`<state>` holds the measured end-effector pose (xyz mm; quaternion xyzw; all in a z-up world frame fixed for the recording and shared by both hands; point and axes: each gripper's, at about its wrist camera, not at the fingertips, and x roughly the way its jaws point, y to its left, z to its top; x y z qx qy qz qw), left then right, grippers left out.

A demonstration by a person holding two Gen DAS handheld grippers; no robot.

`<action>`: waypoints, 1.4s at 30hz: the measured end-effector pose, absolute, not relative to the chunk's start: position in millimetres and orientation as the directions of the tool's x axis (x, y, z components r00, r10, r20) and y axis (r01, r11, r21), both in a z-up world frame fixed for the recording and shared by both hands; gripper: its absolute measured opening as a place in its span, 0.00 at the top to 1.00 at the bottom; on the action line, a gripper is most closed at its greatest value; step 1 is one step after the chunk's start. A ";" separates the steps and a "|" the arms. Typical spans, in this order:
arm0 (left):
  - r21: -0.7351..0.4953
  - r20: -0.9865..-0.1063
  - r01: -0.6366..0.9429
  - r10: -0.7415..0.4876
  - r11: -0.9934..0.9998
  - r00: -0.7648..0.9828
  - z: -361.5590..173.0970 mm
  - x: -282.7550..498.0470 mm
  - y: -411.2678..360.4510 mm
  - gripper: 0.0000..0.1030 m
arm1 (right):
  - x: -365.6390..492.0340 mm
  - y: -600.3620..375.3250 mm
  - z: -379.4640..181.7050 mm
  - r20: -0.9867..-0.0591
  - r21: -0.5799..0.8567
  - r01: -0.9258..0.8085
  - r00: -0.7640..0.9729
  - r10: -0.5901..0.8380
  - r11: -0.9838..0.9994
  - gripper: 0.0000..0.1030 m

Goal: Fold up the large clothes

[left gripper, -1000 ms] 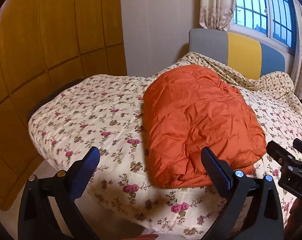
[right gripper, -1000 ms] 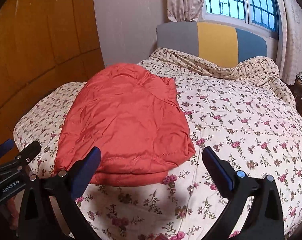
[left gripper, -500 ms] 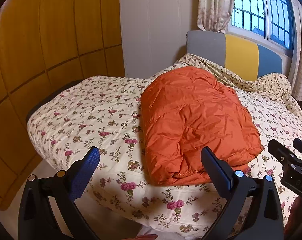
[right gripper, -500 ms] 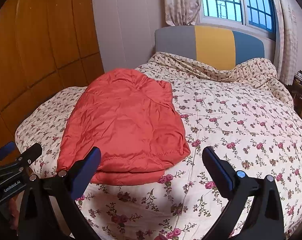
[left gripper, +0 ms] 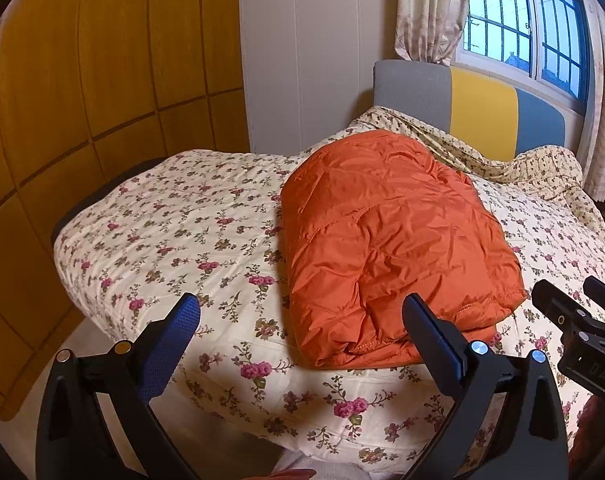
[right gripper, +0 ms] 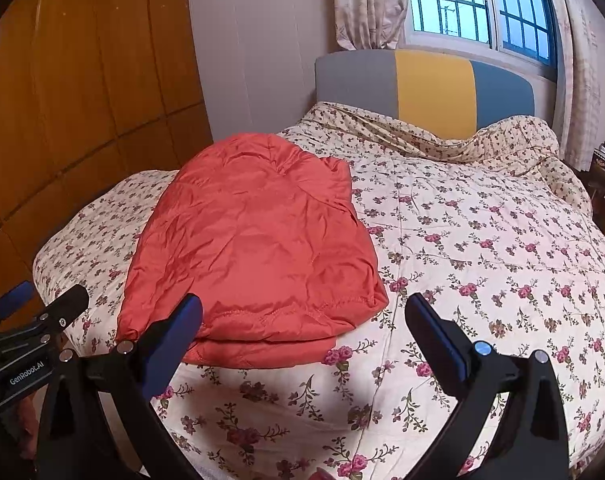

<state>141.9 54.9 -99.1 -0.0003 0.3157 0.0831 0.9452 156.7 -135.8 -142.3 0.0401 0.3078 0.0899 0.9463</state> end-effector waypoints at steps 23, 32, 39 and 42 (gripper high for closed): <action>0.078 -0.599 -0.153 0.169 0.985 0.783 -101.3 143.1 49.4 0.03 | 159.6 -137.4 -144.5 -0.579 0.146 -0.147 0.789 0.205 0.978 0.02; 0.045 -0.620 -0.140 0.138 0.989 0.773 -105.0 145.2 49.0 0.03 | 161.1 -137.0 -146.8 -0.585 0.150 -0.147 0.784 0.208 0.978 0.02; 0.061 -0.618 -0.142 0.150 0.988 0.772 -108.1 146.2 46.9 0.03 | 164.6 -136.7 -150.9 -0.595 0.164 -0.143 0.775 0.213 0.976 0.02; 0.045 -0.635 -0.154 0.147 0.987 0.758 -110.7 149.1 49.7 0.03 | 167.2 -136.7 -153.2 -0.602 0.167 -0.140 0.769 0.214 0.976 0.02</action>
